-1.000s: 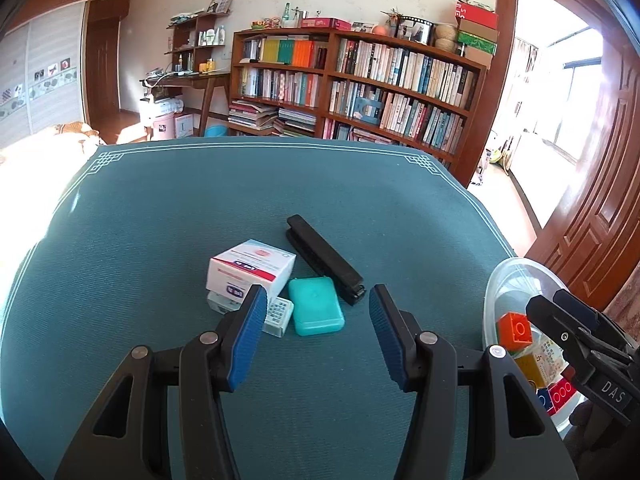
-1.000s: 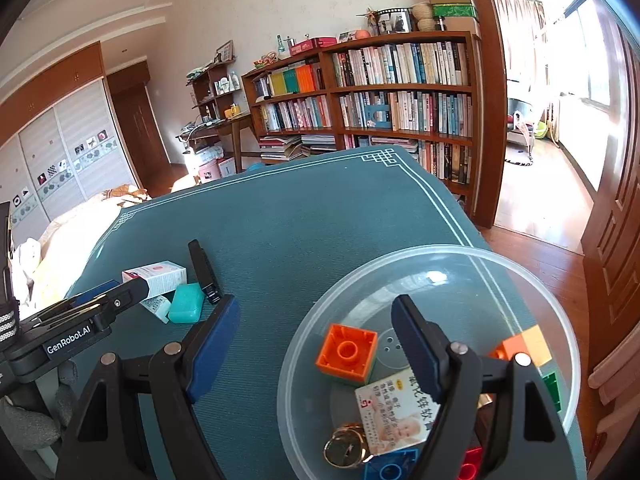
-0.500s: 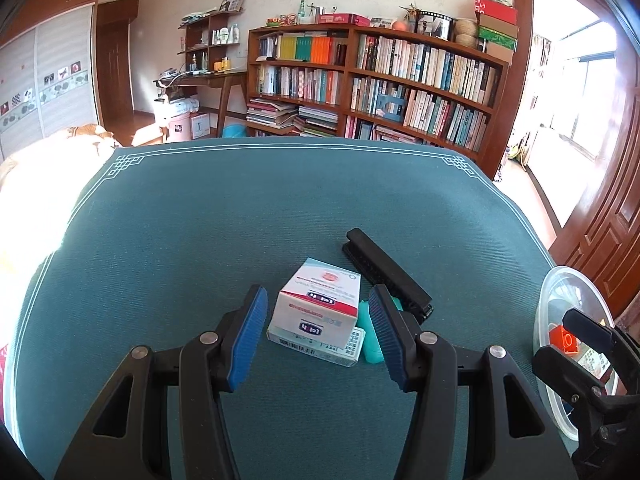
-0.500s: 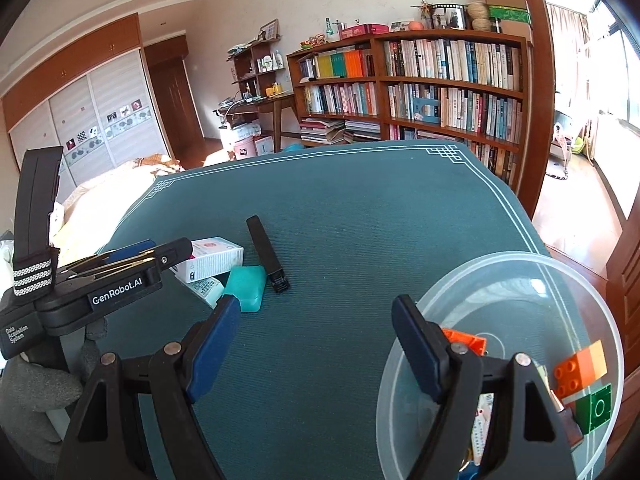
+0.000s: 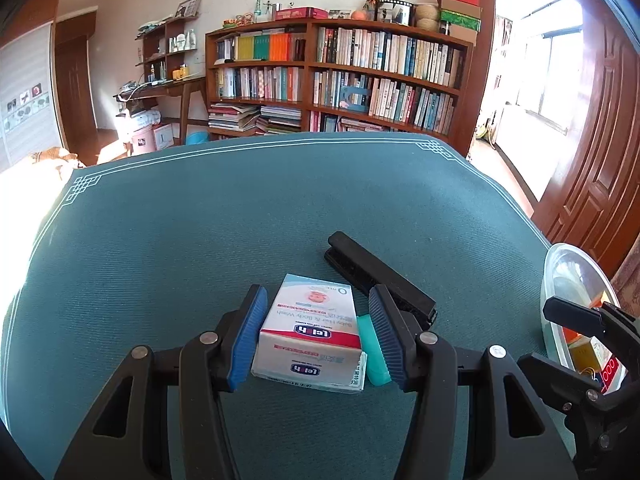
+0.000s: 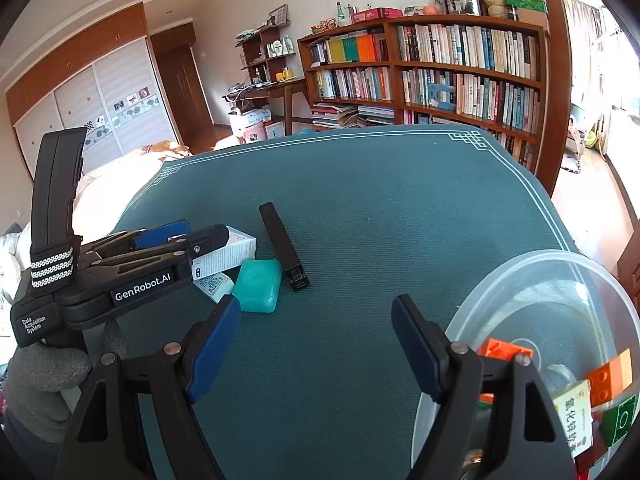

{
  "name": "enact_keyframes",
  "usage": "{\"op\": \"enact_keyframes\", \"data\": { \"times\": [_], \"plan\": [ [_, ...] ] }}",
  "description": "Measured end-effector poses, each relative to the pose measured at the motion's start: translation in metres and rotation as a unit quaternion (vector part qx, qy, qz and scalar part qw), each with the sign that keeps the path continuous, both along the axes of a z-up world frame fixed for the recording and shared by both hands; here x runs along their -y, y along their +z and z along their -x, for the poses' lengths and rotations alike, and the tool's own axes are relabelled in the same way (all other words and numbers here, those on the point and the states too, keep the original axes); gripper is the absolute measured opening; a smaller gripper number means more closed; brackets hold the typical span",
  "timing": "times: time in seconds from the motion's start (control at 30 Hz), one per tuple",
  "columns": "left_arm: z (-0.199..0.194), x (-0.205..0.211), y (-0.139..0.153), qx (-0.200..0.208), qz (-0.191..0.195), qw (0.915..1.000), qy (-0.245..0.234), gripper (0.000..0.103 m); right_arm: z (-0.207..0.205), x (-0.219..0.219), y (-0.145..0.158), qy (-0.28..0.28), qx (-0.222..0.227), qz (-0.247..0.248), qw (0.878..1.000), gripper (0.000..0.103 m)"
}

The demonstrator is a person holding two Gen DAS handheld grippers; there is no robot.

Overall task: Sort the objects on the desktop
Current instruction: 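Grasp the white medicine box with the left gripper while the right gripper approaches the black comb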

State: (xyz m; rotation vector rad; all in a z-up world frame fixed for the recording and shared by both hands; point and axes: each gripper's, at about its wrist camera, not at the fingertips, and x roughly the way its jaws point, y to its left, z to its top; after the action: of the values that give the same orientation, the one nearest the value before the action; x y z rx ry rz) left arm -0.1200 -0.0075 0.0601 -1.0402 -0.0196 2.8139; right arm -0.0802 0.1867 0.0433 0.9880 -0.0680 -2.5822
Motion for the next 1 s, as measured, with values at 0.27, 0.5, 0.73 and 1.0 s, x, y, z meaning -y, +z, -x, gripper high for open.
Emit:
{"op": "enact_keyframes", "data": {
  "times": [0.27,0.5,0.73,1.0],
  "plan": [
    [0.011,0.007,-0.019,0.027,-0.018,0.9995,0.0,0.057,0.006,0.004,-0.01,0.002,0.013,-0.007,1.0,0.081],
    [0.009,0.007,-0.024,0.019,-0.021,0.9996,0.002,0.056,0.015,0.011,-0.012,0.014,0.027,-0.012,0.999,0.081],
    [0.002,0.016,-0.02,0.004,-0.013,0.9995,0.03,0.052,0.032,0.029,-0.007,0.016,0.016,-0.032,0.999,0.081],
    [-0.005,0.035,-0.01,-0.011,-0.024,0.9972,0.069,0.052,0.06,0.05,-0.008,0.015,0.03,-0.031,0.999,0.067]
  ]
}}
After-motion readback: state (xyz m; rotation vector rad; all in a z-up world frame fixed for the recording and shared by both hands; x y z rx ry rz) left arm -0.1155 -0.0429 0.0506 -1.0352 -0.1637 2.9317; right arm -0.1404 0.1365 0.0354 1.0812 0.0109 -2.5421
